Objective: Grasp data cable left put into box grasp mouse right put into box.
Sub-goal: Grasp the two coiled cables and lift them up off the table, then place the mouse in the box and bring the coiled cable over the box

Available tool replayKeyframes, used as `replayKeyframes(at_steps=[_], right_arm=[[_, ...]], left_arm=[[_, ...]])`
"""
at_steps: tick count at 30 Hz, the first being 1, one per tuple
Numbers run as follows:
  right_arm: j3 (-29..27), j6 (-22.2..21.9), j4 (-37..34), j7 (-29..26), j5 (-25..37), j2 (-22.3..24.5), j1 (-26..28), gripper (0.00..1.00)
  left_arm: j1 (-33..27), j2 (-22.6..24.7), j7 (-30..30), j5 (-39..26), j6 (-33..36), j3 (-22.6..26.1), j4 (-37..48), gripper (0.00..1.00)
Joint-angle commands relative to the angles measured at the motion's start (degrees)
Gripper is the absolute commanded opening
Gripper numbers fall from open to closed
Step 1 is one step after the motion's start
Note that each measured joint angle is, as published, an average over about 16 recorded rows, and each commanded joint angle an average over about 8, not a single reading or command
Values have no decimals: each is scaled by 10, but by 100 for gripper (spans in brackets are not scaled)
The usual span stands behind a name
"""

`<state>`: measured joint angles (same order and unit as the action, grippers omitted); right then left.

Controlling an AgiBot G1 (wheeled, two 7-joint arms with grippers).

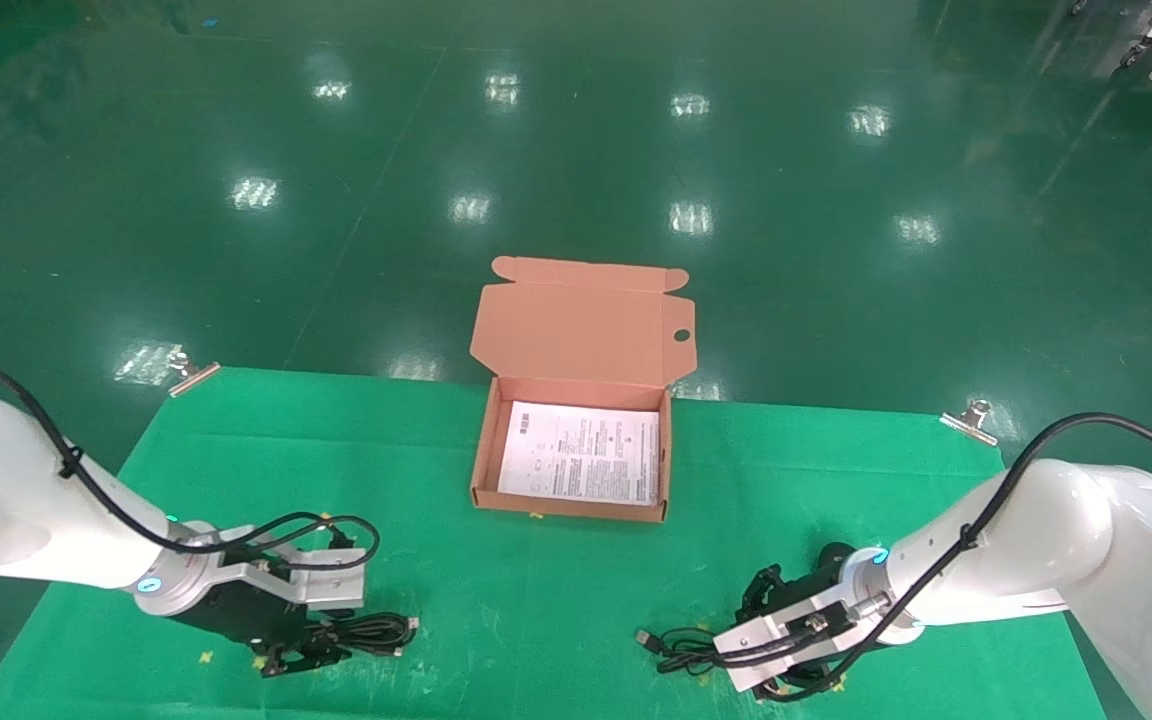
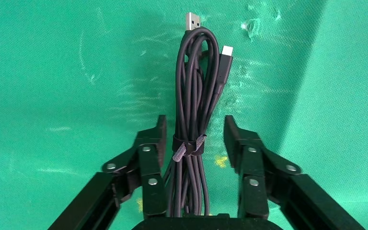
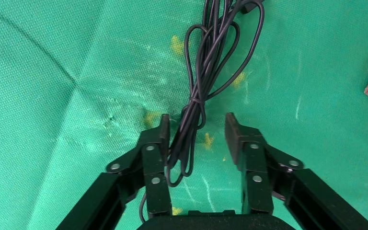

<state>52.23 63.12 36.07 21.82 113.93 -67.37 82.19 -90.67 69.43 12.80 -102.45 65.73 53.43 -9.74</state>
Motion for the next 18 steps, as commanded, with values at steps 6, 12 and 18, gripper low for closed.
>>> replayKeyframes(at_steps=[6, 12, 18], right_arm=[[0, 1, 1, 0, 0, 0, 0, 0], [0, 1, 1, 0, -1, 1, 0, 0], [-4, 1, 1, -3, -4, 6, 4, 0]], left_arm=[[0, 0, 0, -1, 0, 0, -1, 0], [0, 0, 0, -1, 0, 1, -1, 0], [-10, -14, 10, 6, 18, -4, -13, 0]])
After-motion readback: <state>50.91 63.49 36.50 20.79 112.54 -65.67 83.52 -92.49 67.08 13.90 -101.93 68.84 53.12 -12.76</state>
